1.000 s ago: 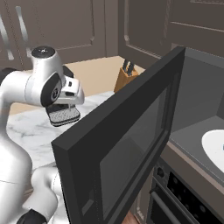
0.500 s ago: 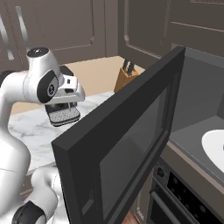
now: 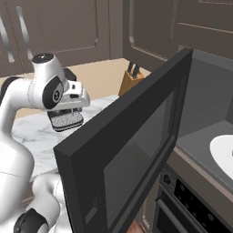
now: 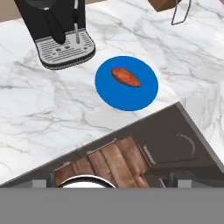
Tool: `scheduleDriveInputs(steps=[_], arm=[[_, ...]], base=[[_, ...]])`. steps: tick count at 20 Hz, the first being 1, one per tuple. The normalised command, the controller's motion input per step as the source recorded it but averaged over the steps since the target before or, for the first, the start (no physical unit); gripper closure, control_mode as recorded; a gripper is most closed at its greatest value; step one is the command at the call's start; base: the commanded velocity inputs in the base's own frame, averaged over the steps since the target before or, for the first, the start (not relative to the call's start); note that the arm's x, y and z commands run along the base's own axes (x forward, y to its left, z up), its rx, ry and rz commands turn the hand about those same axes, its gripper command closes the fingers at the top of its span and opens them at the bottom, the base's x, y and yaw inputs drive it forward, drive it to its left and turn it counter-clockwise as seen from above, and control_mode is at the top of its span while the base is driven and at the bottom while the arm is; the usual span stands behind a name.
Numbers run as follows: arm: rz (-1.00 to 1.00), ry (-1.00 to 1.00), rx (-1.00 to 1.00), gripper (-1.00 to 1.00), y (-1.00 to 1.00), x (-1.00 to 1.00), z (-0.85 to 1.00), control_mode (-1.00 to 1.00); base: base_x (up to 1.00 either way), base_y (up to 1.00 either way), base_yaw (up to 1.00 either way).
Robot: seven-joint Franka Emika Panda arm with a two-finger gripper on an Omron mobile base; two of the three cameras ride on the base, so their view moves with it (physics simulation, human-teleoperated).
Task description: Pick the sweet potato from the counter and place it in the microwave. Then turn on the microwave.
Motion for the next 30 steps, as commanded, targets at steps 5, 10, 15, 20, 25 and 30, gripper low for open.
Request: scheduleDriveInputs(steps=[5, 10, 15, 20, 25, 30], arm=[[0.08, 0.00, 0.00, -1.00, -0.02, 0.11, -0.13, -1.00], [0.02, 0.00, 0.00, -1.00, 0.00, 0.21, -0.15, -1.00], [0.00, 0.00, 0.00, -1.00, 0.00, 0.27, -0.16, -1.00], [0.00, -0.01, 0.00, -1.00, 0.00, 0.26, -0.15, -1.00], [0.00, -0.01, 0.00, -1.00, 0.00, 0.24, -0.14, -1.00], [0.00, -0.02, 0.00, -1.00, 0.00, 0.20, -0.15, -1.00]], base=[[0.00, 0.00, 0.00], [0.00, 0.00, 0.00], [0.00, 0.00, 0.00], [0.00, 0.00, 0.00], [0.00, 0.00, 0.00], [0.00, 0.00, 0.00]])
